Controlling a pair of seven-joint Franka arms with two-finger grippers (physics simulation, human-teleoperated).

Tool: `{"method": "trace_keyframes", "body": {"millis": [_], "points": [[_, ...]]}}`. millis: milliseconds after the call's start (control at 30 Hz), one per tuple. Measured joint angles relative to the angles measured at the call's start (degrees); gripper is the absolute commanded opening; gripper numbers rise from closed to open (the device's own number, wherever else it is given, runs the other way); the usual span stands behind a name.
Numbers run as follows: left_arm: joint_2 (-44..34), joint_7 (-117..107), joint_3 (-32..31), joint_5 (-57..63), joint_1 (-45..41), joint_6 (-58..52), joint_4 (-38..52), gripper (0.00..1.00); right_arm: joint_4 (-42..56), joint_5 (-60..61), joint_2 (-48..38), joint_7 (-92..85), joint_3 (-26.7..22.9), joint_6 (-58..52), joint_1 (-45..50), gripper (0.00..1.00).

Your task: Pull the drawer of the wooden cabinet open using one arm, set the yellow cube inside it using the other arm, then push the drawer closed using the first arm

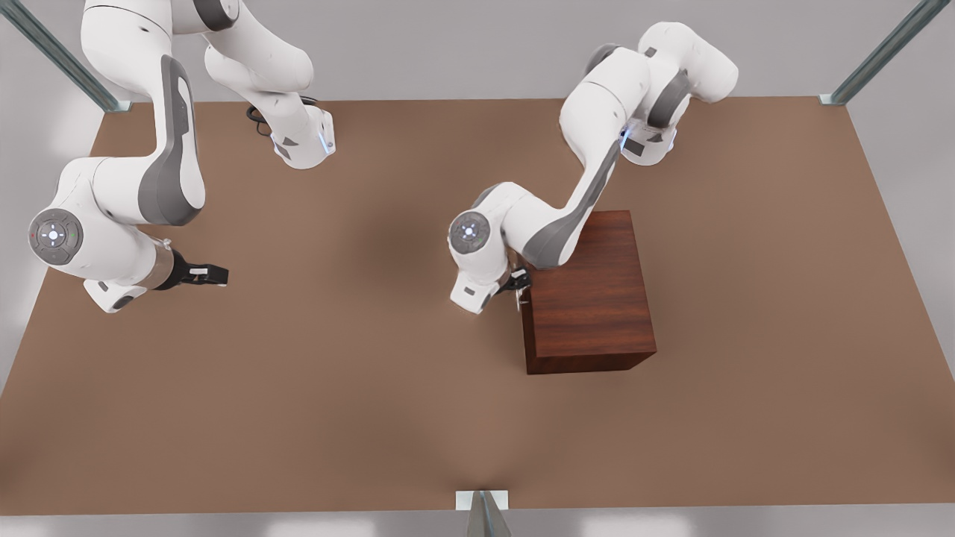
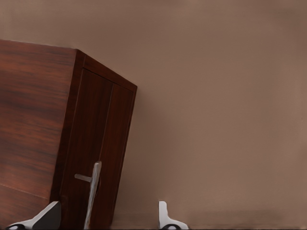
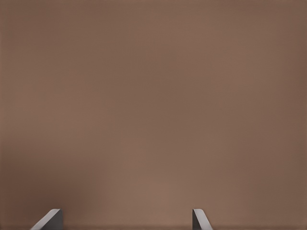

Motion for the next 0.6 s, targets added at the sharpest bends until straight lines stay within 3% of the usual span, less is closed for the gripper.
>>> {"method": "trace_keyframes", "body": {"millis": [133,200,233,367,500,600], "points": [[-15.4,7.1,0.2,-4.8,20.4,-11.9,-3.2,1.0,0.0,0.0,0.0,-0.1,0.0,0.0,0.0,1.0],[-28.0,11.8,0.9,-5.6,26.2,-10.0,-23.1,1.0,0.0,0.0,0.0,-0.1,0.0,0.0,0.0,1.0],[-31.3,14.0,1.2,-5.9,27.5,-8.3,-28.6,1.0,0.0,0.0,0.0,-0.1,0.0,0.0,0.0,1.0],[-34.0,21.8,1.8,-6.7,28.5,-3.9,-33.2,1.0,0.0,0.0,0.0,-0.2,0.0,0.0,0.0,1.0],[-37.5,28.4,-3.4,-7.2,36.5,0.1,-38.6,1.0,0.0,0.0,0.3,-0.2,0.0,0.0,0.0,1.0],[-37.0,32.1,-4.1,-7.2,35.8,2.5,-37.9,1.0,0.0,0.0,0.3,-0.3,0.0,0.0,0.0,1.0]]}}
